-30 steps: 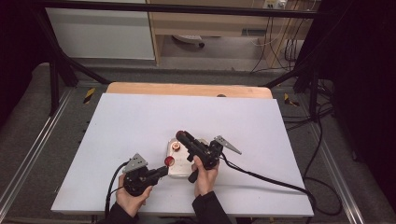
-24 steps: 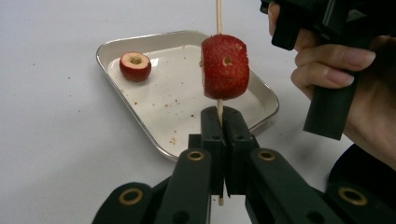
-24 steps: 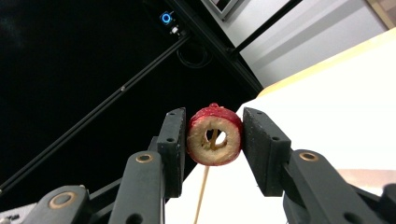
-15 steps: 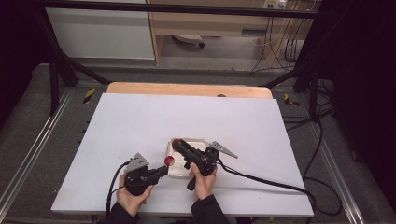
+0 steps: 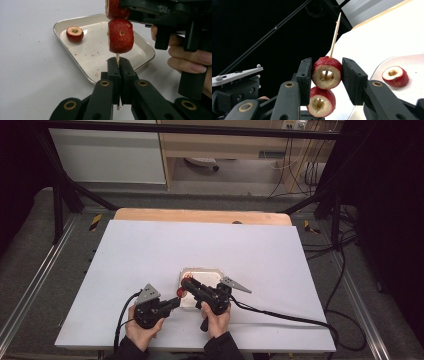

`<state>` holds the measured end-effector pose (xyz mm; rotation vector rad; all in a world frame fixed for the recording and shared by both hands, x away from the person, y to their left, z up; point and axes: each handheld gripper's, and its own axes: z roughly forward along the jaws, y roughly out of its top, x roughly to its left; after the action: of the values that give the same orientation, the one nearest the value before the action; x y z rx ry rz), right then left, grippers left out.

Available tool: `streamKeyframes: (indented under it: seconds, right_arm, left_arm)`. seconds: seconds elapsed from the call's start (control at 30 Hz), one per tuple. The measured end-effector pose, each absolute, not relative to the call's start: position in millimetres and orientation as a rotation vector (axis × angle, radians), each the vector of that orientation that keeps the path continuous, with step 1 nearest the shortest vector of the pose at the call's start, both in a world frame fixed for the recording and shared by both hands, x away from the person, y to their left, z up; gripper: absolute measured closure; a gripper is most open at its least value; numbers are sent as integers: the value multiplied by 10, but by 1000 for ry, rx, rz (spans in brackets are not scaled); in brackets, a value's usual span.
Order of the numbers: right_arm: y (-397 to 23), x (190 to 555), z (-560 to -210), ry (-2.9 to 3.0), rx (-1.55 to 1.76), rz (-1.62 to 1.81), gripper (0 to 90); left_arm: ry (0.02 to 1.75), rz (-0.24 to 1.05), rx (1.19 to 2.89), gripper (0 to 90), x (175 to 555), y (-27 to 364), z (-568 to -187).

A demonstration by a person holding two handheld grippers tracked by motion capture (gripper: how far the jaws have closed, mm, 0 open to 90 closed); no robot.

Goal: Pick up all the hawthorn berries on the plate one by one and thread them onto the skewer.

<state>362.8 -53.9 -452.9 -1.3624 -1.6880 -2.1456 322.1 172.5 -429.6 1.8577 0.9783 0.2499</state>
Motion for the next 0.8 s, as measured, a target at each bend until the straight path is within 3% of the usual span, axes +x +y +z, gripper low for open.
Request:
streamKeyframes:
  seconds: [0.1, 0.33, 0.47, 0.8]
  right_arm:
    - [-559, 3631, -4488, -1733, -1357, -2148, 586]
    - [-654, 3680, -4328, -1926, -1348, -2109, 429]
    - [-721, 3742, -4275, -2101, -1357, -1990, 294]
    - [-842, 3834, -4221, -2385, -1289, -1730, 121]
  left_arm:
    - [970, 265, 1863, 885, 3223, 1741, -4293]
    - [951, 298, 1882, 885, 3235, 1813, -4302]
    - [927, 320, 1910, 885, 3239, 1843, -4310]
    - [916, 336, 1967, 884, 3251, 2024, -4342]
